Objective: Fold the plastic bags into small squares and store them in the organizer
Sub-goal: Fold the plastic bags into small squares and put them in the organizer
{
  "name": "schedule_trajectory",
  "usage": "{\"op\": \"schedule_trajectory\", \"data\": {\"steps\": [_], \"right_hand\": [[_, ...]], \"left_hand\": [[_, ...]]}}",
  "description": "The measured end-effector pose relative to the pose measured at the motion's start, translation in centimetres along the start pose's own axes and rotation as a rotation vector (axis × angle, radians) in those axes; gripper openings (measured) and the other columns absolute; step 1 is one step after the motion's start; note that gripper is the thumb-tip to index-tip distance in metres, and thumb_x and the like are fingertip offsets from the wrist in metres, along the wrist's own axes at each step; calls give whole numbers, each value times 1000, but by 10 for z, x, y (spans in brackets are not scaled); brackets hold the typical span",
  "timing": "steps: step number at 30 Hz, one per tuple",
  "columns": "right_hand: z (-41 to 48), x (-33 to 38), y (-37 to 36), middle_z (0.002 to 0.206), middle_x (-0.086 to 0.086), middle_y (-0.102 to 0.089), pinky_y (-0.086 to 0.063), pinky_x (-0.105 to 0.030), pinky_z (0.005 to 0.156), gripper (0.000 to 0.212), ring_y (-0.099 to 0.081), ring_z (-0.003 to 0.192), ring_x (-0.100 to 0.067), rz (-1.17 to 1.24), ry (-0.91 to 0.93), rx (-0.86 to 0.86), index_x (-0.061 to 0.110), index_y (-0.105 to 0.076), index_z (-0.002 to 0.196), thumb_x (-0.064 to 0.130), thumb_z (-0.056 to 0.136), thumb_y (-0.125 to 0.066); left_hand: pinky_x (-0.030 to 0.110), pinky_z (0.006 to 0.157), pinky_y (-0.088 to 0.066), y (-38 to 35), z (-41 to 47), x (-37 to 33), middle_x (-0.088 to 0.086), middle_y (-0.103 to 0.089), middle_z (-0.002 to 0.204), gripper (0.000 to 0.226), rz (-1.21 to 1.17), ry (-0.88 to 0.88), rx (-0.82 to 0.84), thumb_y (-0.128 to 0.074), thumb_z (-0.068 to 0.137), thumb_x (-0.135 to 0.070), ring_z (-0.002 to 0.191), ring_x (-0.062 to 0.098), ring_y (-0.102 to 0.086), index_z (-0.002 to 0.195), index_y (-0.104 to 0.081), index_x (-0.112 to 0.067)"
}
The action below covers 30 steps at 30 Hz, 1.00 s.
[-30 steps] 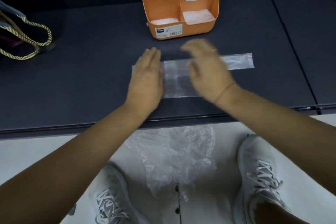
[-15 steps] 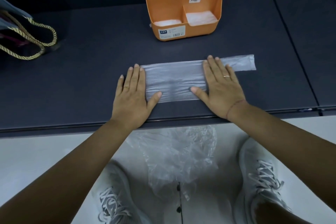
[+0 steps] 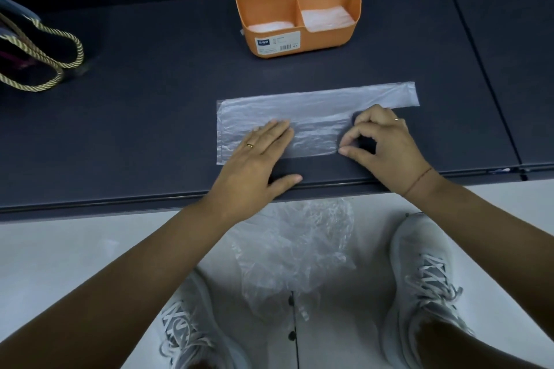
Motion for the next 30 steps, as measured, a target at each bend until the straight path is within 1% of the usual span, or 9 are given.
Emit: {"op": "schedule_trajectory", "data": {"steps": [6,9,11,16,18,21,24,27,30], "right_hand": [[7,-3,-6,92,10,-48,-28,-31,92,15,-49,97,-17,-3,-61,128,26,-61,77,17,87,-69],[9,1,2,93,9,-48,-38,-28,97,20,-52,94,-19,150,-108,175,29,-59,77,14,88,-67],[9,10,16,101,5,-50,-34,-32,103,12,-51,104,-21,27,-58,111,25,-62,83,21,82,-73],[1,66,-12,148,1,-42,2,-41,119,80,-30,142,-17,-394,261,189,19,-52,135,53,68,-77],[-1,71,-35,143,-1,-51,-3,-44,119,72,-38,139,-18,-431,312,206,16,-54,135,43,72,-78],[1,65,-29,113,1,-71,-29,-44,110,29,-64,112,-20,-365,318,12,16,-72,108,21,80,-65],[3,47,-5,100,5,-75,-45,-36,97,21,-70,98,-16,-226,256,-58,16,-77,92,21,86,-57],[9,18,9,99,7,-73,-47,-20,93,11,-66,97,-4,28,51,56,19,-76,92,15,88,-67],[17,-5,13,87,14,-70,-41,-3,79,13,-60,79,12,247,-177,120,22,-71,79,13,88,-68]], "left_hand": [[28,116,-27,9,4,5,7,-52,144,61,0,51,-163,-46,93,-48,135,23,-47,135,-57,-5],[35,102,-45,18,7,0,8,-66,127,36,71,-33,-298,-55,94,-25,117,25,-62,119,-69,-3],[36,94,-52,21,6,-2,7,-70,119,24,144,-88,-367,-64,89,-9,109,25,-67,111,-73,-4],[40,81,-58,22,0,-14,6,-72,114,21,189,-86,-385,-64,89,-6,105,25,-69,108,-74,-4],[39,80,-58,24,-3,-20,7,-73,112,21,184,-76,-382,-67,86,-3,103,25,-69,106,-74,-4],[36,79,-58,29,-11,-20,5,-73,111,20,154,-50,-379,-68,86,-4,104,22,-70,104,-75,-6],[32,88,-53,36,-26,-1,3,-73,113,24,52,35,-395,-56,95,-18,107,18,-68,106,-76,-8],[22,98,-43,44,-45,29,-6,-71,114,24,-119,198,-401,-57,96,-24,110,7,-63,109,-75,-15],[14,92,-46,50,-59,59,-25,-70,100,12,-461,500,-439,-66,93,-20,100,-6,-64,99,-76,-26]]}}
Point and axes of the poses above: each hand's wrist, its own z-axis towards the middle knuckle, its own y-axis out of the back of the hand, x = y × z, the point moved 10 cm from there along z, towards the middle knuckle
